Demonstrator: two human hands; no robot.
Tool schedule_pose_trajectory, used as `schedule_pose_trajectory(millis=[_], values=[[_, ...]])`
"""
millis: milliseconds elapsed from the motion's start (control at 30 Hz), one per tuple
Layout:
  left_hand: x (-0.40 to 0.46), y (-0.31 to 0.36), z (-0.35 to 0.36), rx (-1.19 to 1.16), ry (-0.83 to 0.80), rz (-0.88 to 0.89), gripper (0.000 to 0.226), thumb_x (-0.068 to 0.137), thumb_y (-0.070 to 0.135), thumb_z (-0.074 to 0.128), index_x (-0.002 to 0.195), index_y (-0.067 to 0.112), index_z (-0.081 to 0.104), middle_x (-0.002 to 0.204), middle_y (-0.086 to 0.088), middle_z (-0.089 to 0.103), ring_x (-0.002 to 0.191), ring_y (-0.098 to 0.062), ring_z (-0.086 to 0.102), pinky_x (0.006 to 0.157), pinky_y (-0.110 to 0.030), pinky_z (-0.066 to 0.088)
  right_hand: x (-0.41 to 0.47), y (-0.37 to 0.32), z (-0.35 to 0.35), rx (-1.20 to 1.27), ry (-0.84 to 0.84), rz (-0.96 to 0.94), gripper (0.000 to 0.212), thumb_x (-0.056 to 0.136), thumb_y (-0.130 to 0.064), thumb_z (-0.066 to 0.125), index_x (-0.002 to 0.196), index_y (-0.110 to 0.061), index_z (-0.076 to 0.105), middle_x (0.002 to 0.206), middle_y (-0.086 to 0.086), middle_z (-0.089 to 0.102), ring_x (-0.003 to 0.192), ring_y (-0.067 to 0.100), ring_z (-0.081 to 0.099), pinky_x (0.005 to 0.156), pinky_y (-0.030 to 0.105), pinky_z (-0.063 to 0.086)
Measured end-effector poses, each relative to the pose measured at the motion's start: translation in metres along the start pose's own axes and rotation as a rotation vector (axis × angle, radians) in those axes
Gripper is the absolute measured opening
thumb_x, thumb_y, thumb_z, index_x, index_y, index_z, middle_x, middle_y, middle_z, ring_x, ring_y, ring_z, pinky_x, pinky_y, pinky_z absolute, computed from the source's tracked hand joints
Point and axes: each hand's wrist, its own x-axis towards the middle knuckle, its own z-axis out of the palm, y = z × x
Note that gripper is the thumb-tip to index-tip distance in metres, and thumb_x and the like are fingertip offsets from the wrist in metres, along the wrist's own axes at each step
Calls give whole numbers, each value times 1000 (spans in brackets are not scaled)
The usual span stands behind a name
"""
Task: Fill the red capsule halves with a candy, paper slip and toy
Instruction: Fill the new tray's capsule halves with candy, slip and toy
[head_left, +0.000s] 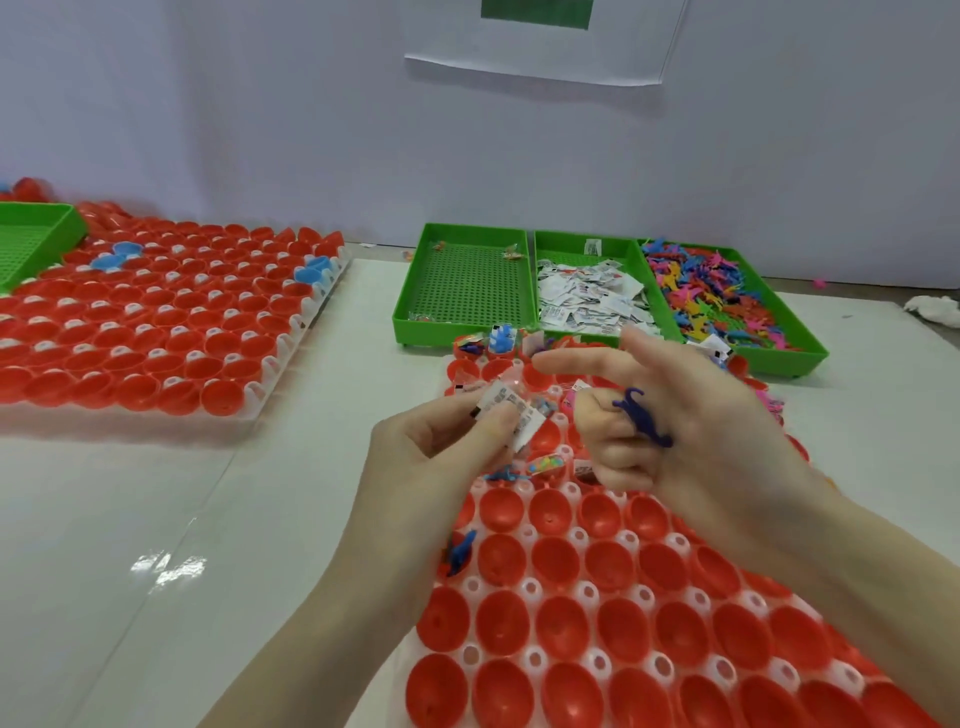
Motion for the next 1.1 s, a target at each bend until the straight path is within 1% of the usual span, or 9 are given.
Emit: schedule_pose_trajectory(millis=[133, 267, 400, 533, 633, 767, 900, 1033, 1100], values=[[-7, -2, 4, 51, -53, -26, 13, 75, 24, 67, 74, 13, 74, 67, 2, 68, 66, -5, 62, 68, -18, 53, -5, 0, -2, 239, -47, -5, 47, 74, -26, 38, 111, -7, 59, 61, -2, 29, 56, 12, 16, 50, 25, 16], [-13, -1, 8, 34, -90, -28, 12, 75, 24, 67, 69, 20, 76, 66, 4, 69, 65, -4, 64, 67, -16, 53, -4, 3, 3, 67, 76, -99, 34, 87, 2, 38, 111, -14, 55, 57, -4, 30, 48, 6, 22, 46, 21, 21], [-16, -3, 17, -42, -63, -56, 14, 79, 15, 66, 70, 18, 76, 66, 4, 70, 61, -2, 64, 62, -10, 49, 4, 11, 9, -301, 177, -307, 28, 94, -7, 45, 115, -25, 47, 60, -7, 38, 51, 2, 35, 55, 15, 35], [-16, 3, 12, -61, -111, -21, 18, 60, 35, 66, 74, 30, 76, 78, 2, 74, 73, -4, 69, 63, -9, 49, 1, 8, 4, -431, 147, -484, 54, 55, -24, 73, 104, -29, 52, 62, -4, 61, 58, 10, 52, 60, 20, 49], [-16, 5, 5, -24, -148, -39, 19, 64, 33, 66, 78, 28, 77, 82, 2, 74, 75, -4, 68, 63, -9, 48, -5, 3, -3, -459, 179, -525, 36, 40, -30, 76, 75, -25, 70, 63, -2, 69, 59, 9, 62, 58, 23, 53], [-11, 8, -2, -5, -187, -85, 17, 65, 27, 66, 77, 22, 78, 73, 3, 72, 64, -3, 65, 60, -11, 49, -12, -6, -11, -500, 86, -438, 24, 50, -29, 73, 73, -25, 76, 66, -3, 70, 66, 1, 64, 60, 12, 50], [-5, 13, -8, 107, -268, -109, 23, 59, 30, 69, 75, 17, 77, 63, 2, 67, 58, -2, 59, 59, -12, 48, -15, -16, -13, -639, -45, -399, 27, 77, 2, 61, 84, -22, 73, 76, -9, 69, 82, -8, 61, 69, 8, 47], [-2, 20, -13, 182, -352, -97, 26, 61, 31, 67, 76, 12, 76, 63, 1, 67, 57, -3, 59, 57, -12, 47, -17, -26, -8, -697, -54, -432, 33, 67, -5, 69, 88, -30, 68, 83, -4, 68, 71, 5, 65, 64, 15, 53], [-1, 24, -16, 200, -412, -103, 18, 66, 30, 70, 73, 16, 77, 60, 4, 66, 55, -1, 58, 55, -10, 45, -16, -27, -3, -758, -48, -429, 42, 66, 5, 73, 87, -31, 68, 82, -3, 68, 67, 7, 64, 63, 22, 55]])
